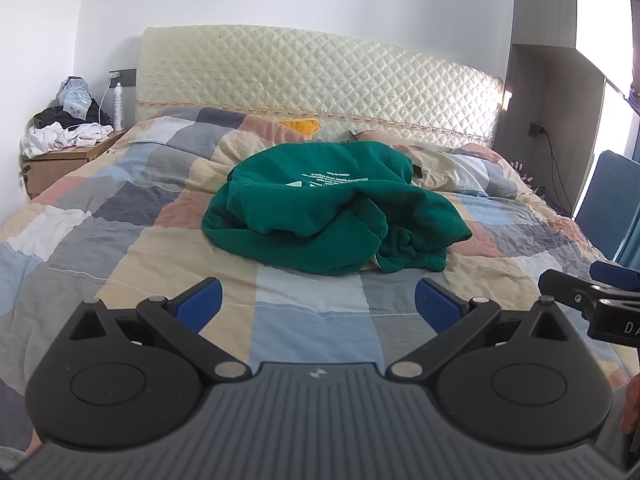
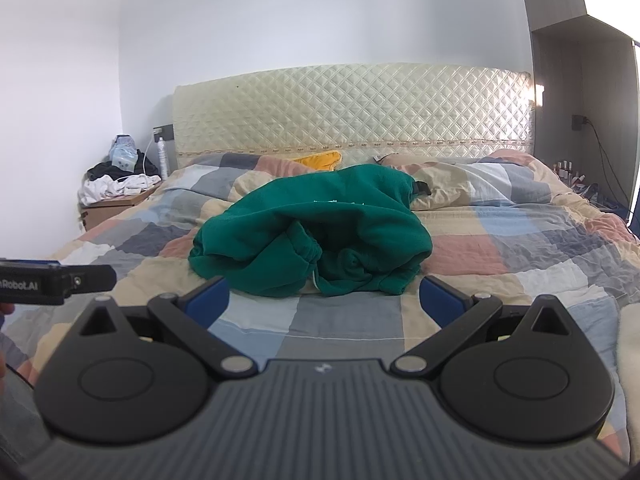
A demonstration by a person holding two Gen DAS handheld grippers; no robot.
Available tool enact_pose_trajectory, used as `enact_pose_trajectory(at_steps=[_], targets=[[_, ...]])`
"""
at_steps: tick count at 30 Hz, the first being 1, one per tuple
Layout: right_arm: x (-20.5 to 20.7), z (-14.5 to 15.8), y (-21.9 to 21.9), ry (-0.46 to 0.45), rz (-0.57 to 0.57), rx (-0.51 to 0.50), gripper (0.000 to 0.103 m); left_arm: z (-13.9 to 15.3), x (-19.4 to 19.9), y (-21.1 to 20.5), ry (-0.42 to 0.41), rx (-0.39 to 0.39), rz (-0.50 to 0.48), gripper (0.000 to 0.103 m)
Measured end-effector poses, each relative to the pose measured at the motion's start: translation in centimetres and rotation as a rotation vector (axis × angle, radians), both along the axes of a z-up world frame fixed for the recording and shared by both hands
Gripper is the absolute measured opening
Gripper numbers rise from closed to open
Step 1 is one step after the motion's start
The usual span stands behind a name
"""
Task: Fold large clothes
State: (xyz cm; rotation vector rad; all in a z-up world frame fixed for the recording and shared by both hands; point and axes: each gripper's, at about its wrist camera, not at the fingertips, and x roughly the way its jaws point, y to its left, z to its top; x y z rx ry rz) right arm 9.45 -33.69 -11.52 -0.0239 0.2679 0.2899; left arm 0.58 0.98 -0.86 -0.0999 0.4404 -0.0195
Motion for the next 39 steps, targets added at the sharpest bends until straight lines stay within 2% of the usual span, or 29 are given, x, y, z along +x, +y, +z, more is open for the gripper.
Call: enact_pose_trajectory(at_steps=[17, 22, 30, 34, 37, 39], targets=[[0.3, -0.4, 0.0, 0.021, -0.008, 0.005, 0.103, 0.5, 0.3, -0.1, 0.014, 0.004, -0.008, 0.103], [0.5, -0.1, 0.0, 0.029, -0.014, 0.013, 0.103, 0.8, 0.6, 0.5, 0.017, -0.022, -0.014, 0.103], [0.6, 0.2, 0.3, 0.009, -0.016, 0.011, 0.103, 1.0, 1.9, 0.7, 0.042, -0.014, -0.029, 0.103], [1.2, 0.7, 0.5, 0.012, -0.015, 0.040, 0.103, 1.3, 2.7, 0.9, 0.046, -0.021, -0.033, 0.103], [1.4, 1.9, 0.2, 0.003, -0.005, 0.095, 0.103, 2.5, 3.6, 1.2, 0.056, -0.037, -0.042, 0.103], [1.4, 2.9, 0.2, -0.015, -0.015, 0.089, 0.103, 3.5, 4.0, 1.3, 0.040, -0.034, -0.052, 0.103]])
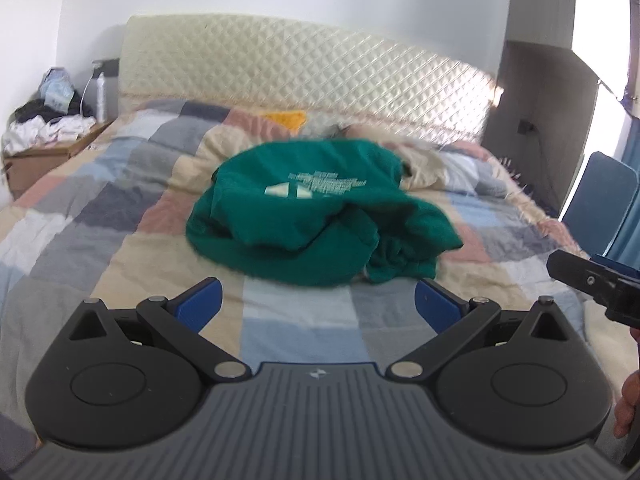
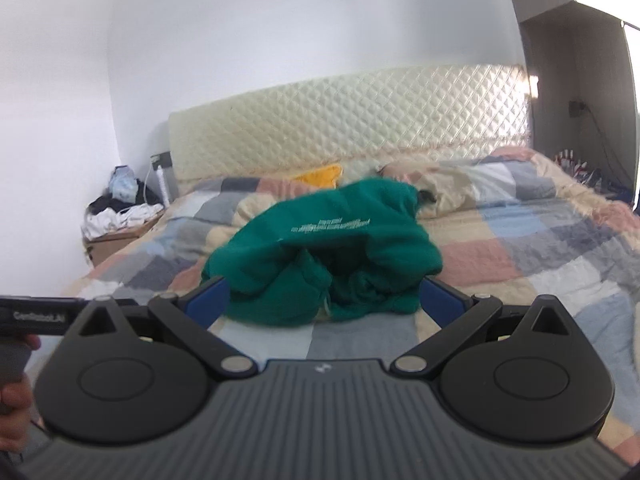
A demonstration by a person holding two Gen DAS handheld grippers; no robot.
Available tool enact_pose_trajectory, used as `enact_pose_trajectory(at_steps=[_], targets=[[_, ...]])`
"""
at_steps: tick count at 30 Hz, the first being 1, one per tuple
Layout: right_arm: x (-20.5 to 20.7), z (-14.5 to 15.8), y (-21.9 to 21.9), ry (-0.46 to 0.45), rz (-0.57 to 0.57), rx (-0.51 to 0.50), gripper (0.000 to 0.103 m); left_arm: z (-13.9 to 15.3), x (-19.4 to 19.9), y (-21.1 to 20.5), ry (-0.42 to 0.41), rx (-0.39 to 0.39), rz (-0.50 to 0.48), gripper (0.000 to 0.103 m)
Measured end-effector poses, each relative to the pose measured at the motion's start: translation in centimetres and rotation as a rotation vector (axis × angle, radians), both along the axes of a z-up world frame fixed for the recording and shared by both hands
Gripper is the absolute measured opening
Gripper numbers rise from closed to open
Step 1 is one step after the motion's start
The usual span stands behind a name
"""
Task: Fold large clothes
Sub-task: 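Grasp the green hoodie fabric with the left gripper while the right gripper grasps another part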
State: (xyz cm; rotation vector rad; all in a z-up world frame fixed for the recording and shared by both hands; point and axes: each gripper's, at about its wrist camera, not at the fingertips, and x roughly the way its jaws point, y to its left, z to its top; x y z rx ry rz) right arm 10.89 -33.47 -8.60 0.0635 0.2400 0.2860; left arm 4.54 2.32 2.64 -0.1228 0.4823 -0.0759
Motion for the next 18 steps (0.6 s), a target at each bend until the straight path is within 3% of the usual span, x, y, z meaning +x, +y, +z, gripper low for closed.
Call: enact_pose_trajectory(at_steps=[4, 10, 14, 18], targets=[[1.2, 1.4, 0.3, 0.003, -0.015, -0.022, 0.103, 1.8, 1.9, 0.2, -0.013, -0.002, -0.004, 0.103], [5.1, 4.1, 0.3, -0.034, -0.035, 0.069, 0.103, 3.2, 7.2, 1.1, -0.024, -0.028, 0.014, 0.103], [9.3, 5.8, 0.7, -0.074, -0.063, 0.145, 0.103, 2.3, 12.5, 2.3, 0.001, -0.045, 0.020, 0.103], [14.8, 4.0, 0.4, 0.037, -0.064, 0.211, 0.103, -0.5, 17.2, 4.1, 0.048, -0.109, 0.058, 0.103]])
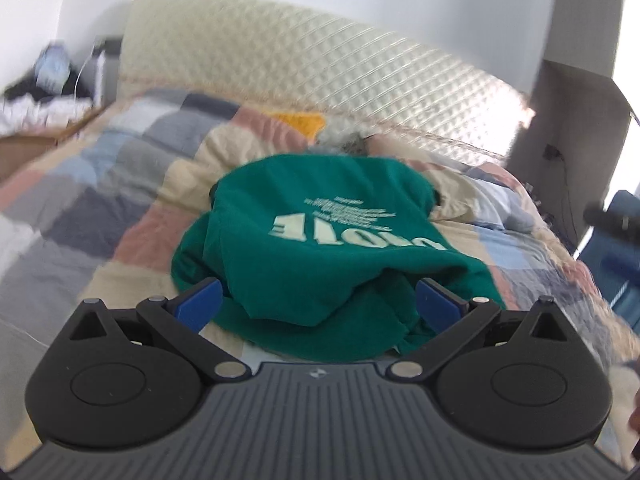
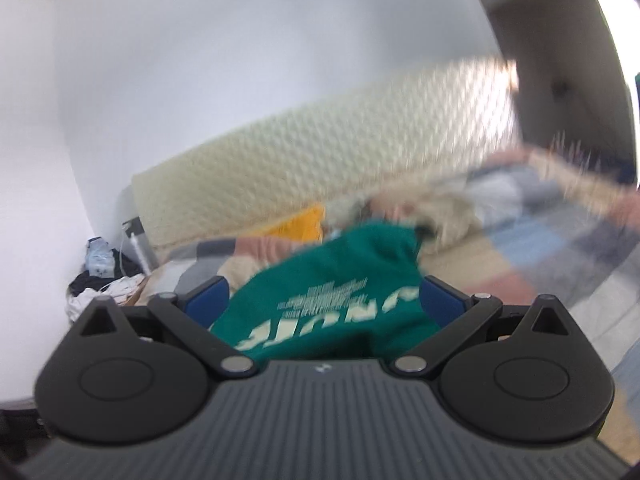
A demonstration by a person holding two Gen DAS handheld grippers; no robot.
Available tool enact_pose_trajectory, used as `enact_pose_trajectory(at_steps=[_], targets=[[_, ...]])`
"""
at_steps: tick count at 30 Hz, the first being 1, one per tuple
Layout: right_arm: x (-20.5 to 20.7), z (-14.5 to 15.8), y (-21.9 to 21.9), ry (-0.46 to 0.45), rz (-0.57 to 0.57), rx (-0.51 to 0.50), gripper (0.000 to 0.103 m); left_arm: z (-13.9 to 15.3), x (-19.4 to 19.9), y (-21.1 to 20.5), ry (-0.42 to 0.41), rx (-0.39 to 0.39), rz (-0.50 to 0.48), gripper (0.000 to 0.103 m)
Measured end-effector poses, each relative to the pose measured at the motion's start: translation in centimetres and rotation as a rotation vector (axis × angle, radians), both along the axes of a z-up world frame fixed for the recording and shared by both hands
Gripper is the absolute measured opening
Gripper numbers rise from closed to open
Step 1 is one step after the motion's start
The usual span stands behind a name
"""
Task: Fold large clothes
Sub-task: 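Grasp the green hoodie fabric with the left gripper while the right gripper grasps another part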
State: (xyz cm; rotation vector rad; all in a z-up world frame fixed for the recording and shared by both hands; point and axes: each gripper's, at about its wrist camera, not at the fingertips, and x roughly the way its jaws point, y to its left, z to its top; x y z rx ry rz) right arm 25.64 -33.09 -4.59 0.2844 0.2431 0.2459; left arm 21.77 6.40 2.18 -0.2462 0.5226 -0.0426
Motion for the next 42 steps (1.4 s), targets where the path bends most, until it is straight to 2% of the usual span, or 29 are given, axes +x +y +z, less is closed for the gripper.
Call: enact_pose_trajectory(at_steps=[2, 4, 8, 9, 12, 15, 18, 21, 22, 23, 24, 26, 27, 28, 29, 31, 32, 34, 37, 42], targets=[[2.5, -2.0, -0.2, 0.078, 0.011, 0.023, 0.103, -2.4, 2.2, 1.0, 0.045, -0.062, 0.023, 0.103], [4.2, -4.1, -0.5, 0.136, -0.042, 0.031, 0.103, -4.9, 4.1, 2.2, 0.084, -0.116, 0.038, 0.103], [6.5, -7.9, -1.4, 0.202, -0.088, 0.038, 0.103, -9.3, 7.2, 3.8, 0.134, -0.076, 0.097, 0.103], [7.1, -8.8, -1.6, 0.216, -0.086, 0.051, 0.103, -10.2, 7.8, 4.5, 0.126, -0.103, 0.090, 0.103], [9.1, -11.2, -1.5, 0.260, -0.071, 0.105, 0.103, -12.6, 8.7, 6.3, 0.069, -0.257, 0.048, 0.103], [10.8, -13.6, -1.0, 0.279, -0.088, 0.140, 0.103, -14.7, 10.2, 6.9, 0.050, -0.343, 0.003, 0.102], [12.7, -15.4, -0.6, 0.285, -0.135, 0.156, 0.100, -16.2, 12.0, 6.8, 0.011, -0.388, -0.048, 0.100], [14.9, -16.8, -1.2, 0.279, -0.128, 0.216, 0.092, -17.0, 13.0, 6.4, -0.029, -0.385, -0.070, 0.082], [15.4, -17.1, -1.5, 0.280, -0.129, 0.231, 0.081, -17.0, 13.1, 6.2, -0.047, -0.380, -0.083, 0.074], [15.9, -17.4, -1.8, 0.279, -0.127, 0.249, 0.076, -17.0, 13.2, 6.1, -0.063, -0.372, -0.091, 0.063], [16.2, -17.6, -2.1, 0.275, -0.122, 0.271, 0.074, -16.8, 13.1, 5.9, -0.079, -0.357, -0.097, 0.057], [16.9, -17.9, -2.6, 0.272, -0.057, 0.341, 0.059, -16.2, 13.2, 5.3, -0.091, -0.312, -0.119, 0.037], [17.2, -17.8, -2.7, 0.271, -0.037, 0.351, 0.039, -15.8, 13.1, 5.0, -0.102, -0.295, -0.130, 0.034], [17.2, -17.3, -2.6, 0.262, -0.041, 0.322, 0.023, -15.6, 13.0, 5.0, -0.114, -0.298, -0.141, 0.028], [16.9, -16.7, -2.3, 0.245, -0.044, 0.267, 0.018, -15.3, 12.9, 5.2, -0.117, -0.322, -0.149, 0.023], [16.2, -15.5, -1.8, 0.208, -0.031, 0.191, 0.013, -14.4, 12.5, 5.6, -0.121, -0.335, -0.144, 0.017], [15.6, -14.9, -1.7, 0.185, -0.019, 0.185, 0.012, -13.9, 12.0, 5.7, -0.134, -0.326, -0.140, 0.014], [14.3, -13.7, -1.8, 0.130, 0.021, 0.198, 0.011, -12.9, 11.2, 6.2, -0.167, -0.329, -0.132, 0.013], [12.2, -11.6, -1.6, 0.029, 0.042, 0.165, 0.011, -10.8, 9.5, 7.4, -0.207, -0.374, -0.108, 0.012], [8.1, -9.0, -1.4, -0.075, 0.084, 0.127, 0.010, -7.1, 4.8, 8.6, -0.310, -0.399, -0.117, 0.011]])
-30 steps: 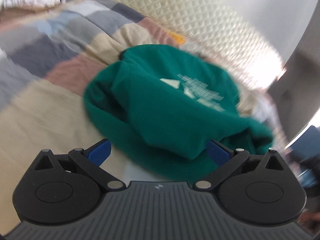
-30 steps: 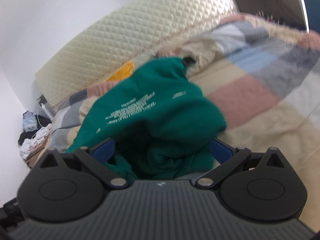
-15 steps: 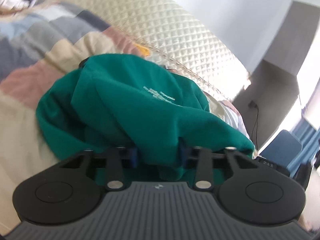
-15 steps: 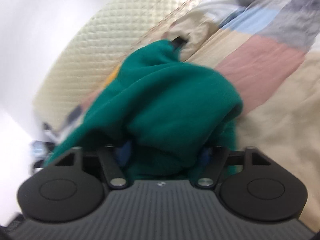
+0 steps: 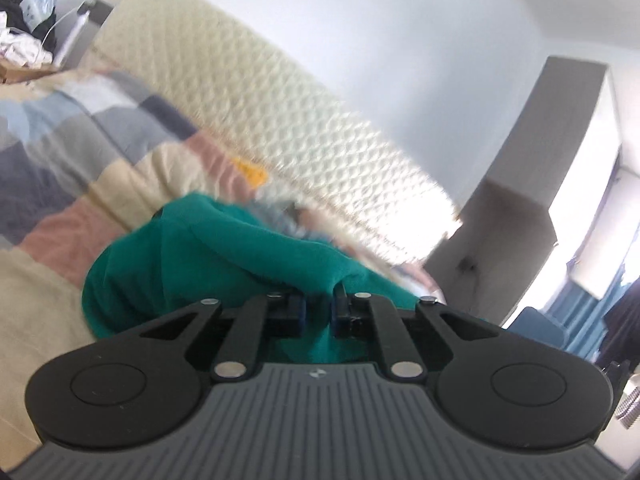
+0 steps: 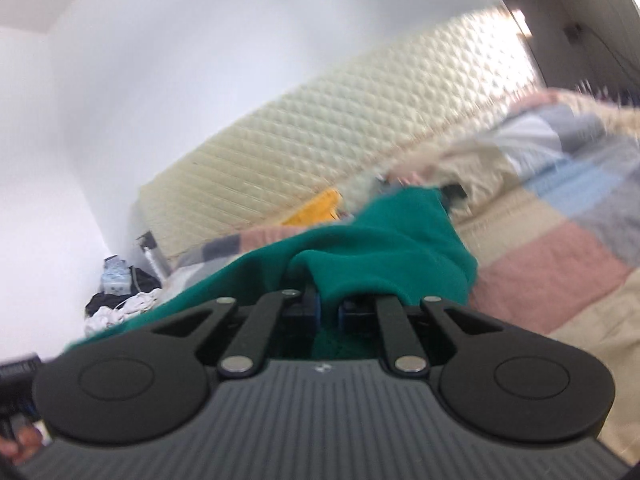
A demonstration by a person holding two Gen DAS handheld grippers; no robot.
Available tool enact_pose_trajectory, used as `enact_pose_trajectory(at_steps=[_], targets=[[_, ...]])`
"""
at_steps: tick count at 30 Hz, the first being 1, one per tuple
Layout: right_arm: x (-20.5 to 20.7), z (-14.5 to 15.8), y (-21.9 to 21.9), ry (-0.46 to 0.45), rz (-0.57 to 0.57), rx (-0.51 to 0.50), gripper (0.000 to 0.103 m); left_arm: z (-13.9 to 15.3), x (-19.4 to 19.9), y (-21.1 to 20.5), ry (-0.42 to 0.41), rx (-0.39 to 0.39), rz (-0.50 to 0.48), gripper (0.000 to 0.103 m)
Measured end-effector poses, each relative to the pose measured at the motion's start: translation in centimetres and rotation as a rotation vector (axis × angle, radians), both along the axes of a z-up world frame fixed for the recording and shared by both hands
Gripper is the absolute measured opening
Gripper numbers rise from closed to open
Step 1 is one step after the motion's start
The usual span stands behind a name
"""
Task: Fold large clothes
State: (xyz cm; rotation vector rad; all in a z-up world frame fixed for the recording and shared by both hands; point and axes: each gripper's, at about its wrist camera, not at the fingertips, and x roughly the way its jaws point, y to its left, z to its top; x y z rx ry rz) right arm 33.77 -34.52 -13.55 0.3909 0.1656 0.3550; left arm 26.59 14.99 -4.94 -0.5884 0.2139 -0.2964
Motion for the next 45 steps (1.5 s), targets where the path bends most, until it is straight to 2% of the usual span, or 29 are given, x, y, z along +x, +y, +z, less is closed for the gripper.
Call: enact_pose_trajectory(at_steps=[5, 10, 13, 16, 20, 25, 29, 33, 37, 39, 41, 43, 45], targets=[[-5.2, 3.1, -0.2, -0.110, 0.053, 0.008, 0.010, 3.8, -6.1, 1.6, -0.098, -0.044, 0.039, 0.011], [-10.2, 5.7, -0.5, -0.224, 0.144, 0.026, 0.010, 7.1, -12.5, 3.6, -0.195, -0.123, 0.072, 0.011], [-12.2, 7.4, -0.4, -0.263, 0.188, 0.012, 0.010, 7.9, -15.1, 4.9, -0.238, -0.187, 0.078, 0.011], [-13.4, 8.2, -0.9, -0.274, 0.211, 0.056, 0.010, 7.6, -17.0, 6.5, -0.247, -0.276, 0.098, 0.011], [-12.1, 6.7, -2.0, -0.187, 0.190, 0.084, 0.010, 6.5, -16.8, 7.7, -0.222, -0.311, 0.113, 0.010], [-6.3, 1.3, -1.8, 0.117, 0.163, 0.077, 0.010, 3.4, -12.6, 6.9, -0.027, -0.211, 0.146, 0.010], [-3.2, -1.9, -0.9, 0.271, 0.143, 0.076, 0.011, 1.1, -10.3, 5.4, 0.092, -0.164, 0.152, 0.011], [-3.2, -2.2, 0.4, 0.316, 0.121, 0.037, 0.011, 1.7, -10.6, 3.5, 0.114, -0.043, 0.154, 0.011], [-3.5, -2.2, 0.6, 0.329, 0.116, 0.047, 0.012, 3.6, -12.6, 1.7, 0.078, 0.021, 0.204, 0.016], [-3.9, -2.1, 0.6, 0.327, 0.115, 0.043, 0.012, 4.1, -14.2, 0.8, 0.068, 0.007, 0.194, 0.017], [-4.0, -2.1, 0.4, 0.340, 0.110, 0.042, 0.012, 3.8, -15.5, -0.1, 0.090, -0.045, 0.151, 0.019], [-4.2, -2.1, 0.0, 0.349, 0.119, 0.053, 0.014, 2.9, -16.7, -1.1, 0.135, -0.098, 0.122, 0.023], [-4.7, -2.1, -0.4, 0.353, 0.123, 0.071, 0.016, 1.9, -17.6, -2.3, 0.203, -0.078, 0.118, 0.027]])
